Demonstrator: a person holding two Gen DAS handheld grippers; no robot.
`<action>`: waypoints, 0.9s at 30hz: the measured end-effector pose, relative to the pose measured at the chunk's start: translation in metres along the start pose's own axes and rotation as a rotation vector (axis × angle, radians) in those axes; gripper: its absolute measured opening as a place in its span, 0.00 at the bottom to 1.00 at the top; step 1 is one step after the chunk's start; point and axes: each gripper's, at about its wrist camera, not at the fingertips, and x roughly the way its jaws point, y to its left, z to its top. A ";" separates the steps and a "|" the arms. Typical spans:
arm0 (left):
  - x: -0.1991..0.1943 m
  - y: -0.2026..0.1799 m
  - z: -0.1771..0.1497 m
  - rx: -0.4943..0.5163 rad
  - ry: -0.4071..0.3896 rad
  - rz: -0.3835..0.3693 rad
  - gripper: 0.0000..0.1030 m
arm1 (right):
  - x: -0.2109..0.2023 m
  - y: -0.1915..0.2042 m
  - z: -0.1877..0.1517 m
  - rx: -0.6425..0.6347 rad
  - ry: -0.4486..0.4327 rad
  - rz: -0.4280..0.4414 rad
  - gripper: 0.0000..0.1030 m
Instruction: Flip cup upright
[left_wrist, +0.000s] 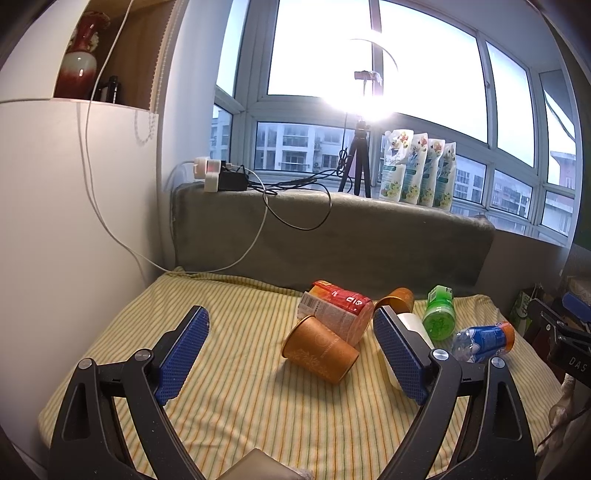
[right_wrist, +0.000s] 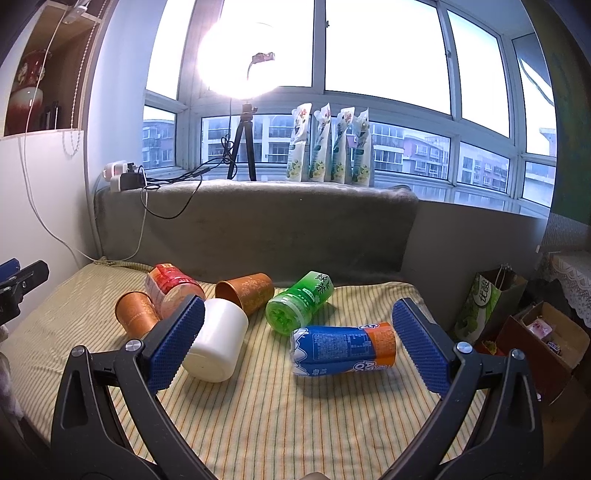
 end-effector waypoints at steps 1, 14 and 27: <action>0.000 0.000 0.000 0.000 0.001 0.001 0.88 | 0.000 0.000 0.000 0.000 0.000 0.002 1.00; 0.005 0.004 -0.001 -0.004 0.020 0.005 0.88 | 0.006 0.004 0.001 -0.005 0.008 0.014 1.00; 0.011 0.008 -0.001 -0.007 0.025 0.012 0.88 | 0.017 0.010 0.006 -0.018 0.017 0.030 1.00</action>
